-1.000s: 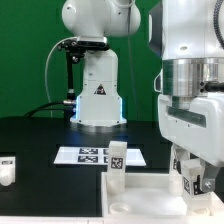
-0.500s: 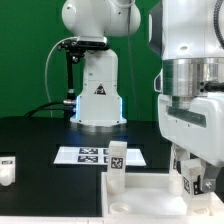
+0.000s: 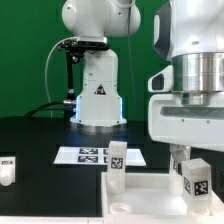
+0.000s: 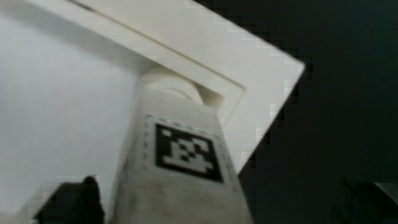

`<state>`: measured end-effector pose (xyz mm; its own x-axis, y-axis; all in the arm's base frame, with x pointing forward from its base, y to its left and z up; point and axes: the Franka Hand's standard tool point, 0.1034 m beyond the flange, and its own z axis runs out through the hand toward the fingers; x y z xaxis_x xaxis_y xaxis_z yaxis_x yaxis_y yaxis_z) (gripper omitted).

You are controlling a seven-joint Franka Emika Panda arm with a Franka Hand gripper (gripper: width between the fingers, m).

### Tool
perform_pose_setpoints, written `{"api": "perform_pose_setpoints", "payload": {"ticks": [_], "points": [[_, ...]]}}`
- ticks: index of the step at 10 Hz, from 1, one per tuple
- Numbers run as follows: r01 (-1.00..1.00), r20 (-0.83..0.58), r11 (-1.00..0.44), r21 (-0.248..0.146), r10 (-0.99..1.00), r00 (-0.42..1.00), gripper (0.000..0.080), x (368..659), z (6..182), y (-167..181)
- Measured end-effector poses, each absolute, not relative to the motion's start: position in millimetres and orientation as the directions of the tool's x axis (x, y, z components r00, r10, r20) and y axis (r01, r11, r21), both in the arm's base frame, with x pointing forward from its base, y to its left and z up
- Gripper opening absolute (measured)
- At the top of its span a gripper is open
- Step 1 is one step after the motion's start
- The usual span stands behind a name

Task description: Assemble square table

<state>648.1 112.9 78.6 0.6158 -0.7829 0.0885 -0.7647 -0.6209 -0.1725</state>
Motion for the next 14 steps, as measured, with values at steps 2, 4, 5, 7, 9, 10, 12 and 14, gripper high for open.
{"api": "perform_pose_setpoints", "payload": {"ticks": [2, 4, 5, 7, 9, 10, 12, 14], "points": [[-0.655, 0.109, -0.741, -0.147, -0.671, 0.734, 0.0649, 640.5, 73.8, 111.2], [-0.558, 0.126, -0.819, -0.132, -0.572, 0.81, 0.0649, 640.4, 73.4, 110.5], [-0.477, 0.139, -0.871, -0.116, -0.49, 0.861, 0.0649, 640.3, 73.6, 110.8], [-0.117, 0.139, -0.992, -0.051, -0.123, 0.983, 0.0649, 639.0, 78.2, 114.3], [-0.163, 0.137, -0.985, -0.06, -0.17, 0.976, 0.0649, 640.2, 78.4, 113.7], [-0.174, 0.136, -0.983, -0.061, -0.181, 0.974, 0.0522, 640.2, 78.4, 113.5], [-0.295, 0.127, -0.952, -0.079, -0.303, 0.944, 0.0386, 640.1, 78.2, 113.5], [-0.534, 0.104, -0.84, -0.101, -0.542, 0.834, 0.0285, 639.9, 79.1, 112.7]]}}
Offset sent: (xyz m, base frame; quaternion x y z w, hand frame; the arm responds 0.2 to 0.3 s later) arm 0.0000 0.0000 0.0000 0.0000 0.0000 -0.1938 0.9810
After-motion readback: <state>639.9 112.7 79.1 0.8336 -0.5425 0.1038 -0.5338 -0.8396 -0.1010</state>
